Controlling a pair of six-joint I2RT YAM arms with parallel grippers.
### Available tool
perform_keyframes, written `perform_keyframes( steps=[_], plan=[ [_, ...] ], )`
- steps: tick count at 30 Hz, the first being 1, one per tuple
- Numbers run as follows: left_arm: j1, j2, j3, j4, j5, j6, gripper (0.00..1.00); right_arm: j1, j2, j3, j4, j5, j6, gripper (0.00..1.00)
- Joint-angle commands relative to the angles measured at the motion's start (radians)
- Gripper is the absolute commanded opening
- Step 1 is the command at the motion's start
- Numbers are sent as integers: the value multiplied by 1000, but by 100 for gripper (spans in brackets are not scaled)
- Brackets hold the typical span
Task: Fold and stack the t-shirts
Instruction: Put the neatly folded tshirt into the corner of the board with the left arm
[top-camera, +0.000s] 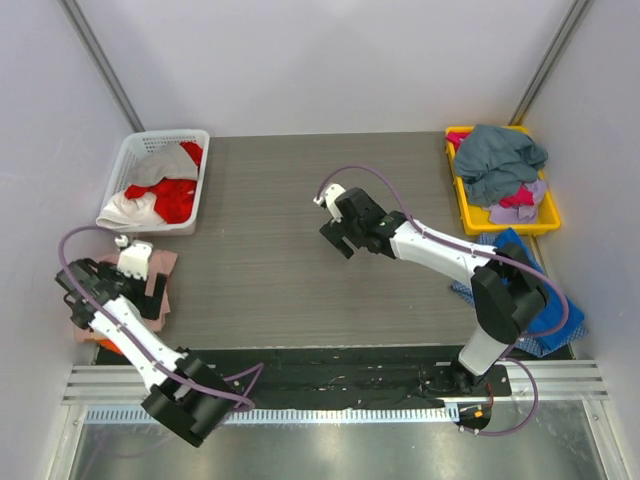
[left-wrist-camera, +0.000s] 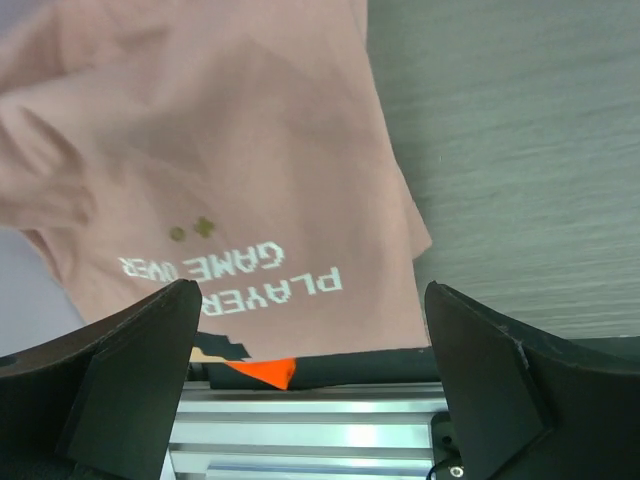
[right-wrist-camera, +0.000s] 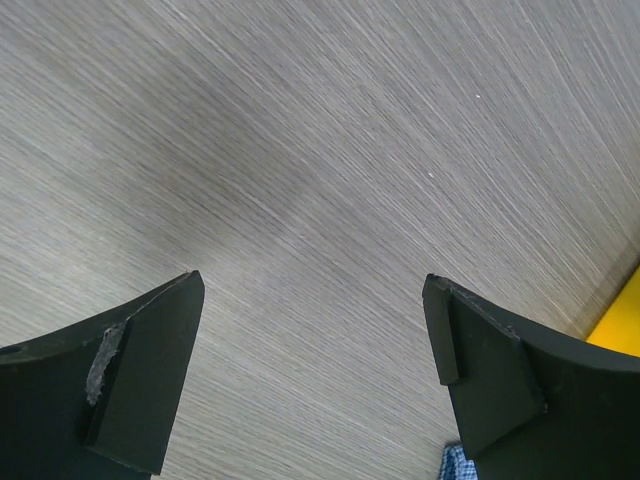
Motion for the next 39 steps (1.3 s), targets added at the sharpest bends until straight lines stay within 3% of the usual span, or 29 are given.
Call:
perform_keyframes(
  steps=[1,8,16,23,31,35,39],
  plan=[
    [6,-149,-131,-4,-92,150,100,4,-64,-10,35,-39,31,100],
    [8,-374,-312,115,-124,183,100,4,-66,-27,35,-62,31,100],
    [9,-368,-390,248,-182,233,100,4,-66,-37,33,-67,23,100],
    [64,-308,-396,267,-152,276,100,4,-49,-39,33,-62,17,100],
    [141,-285,-231,-15,58,296,100,6,-29,-33,38,-58,13,99],
    [141,-299,-136,-190,208,262,99,4,-38,-19,47,-12,31,98],
    [141,-316,-48,-253,349,184,100,3,-52,-16,76,54,33,98]
  ],
)
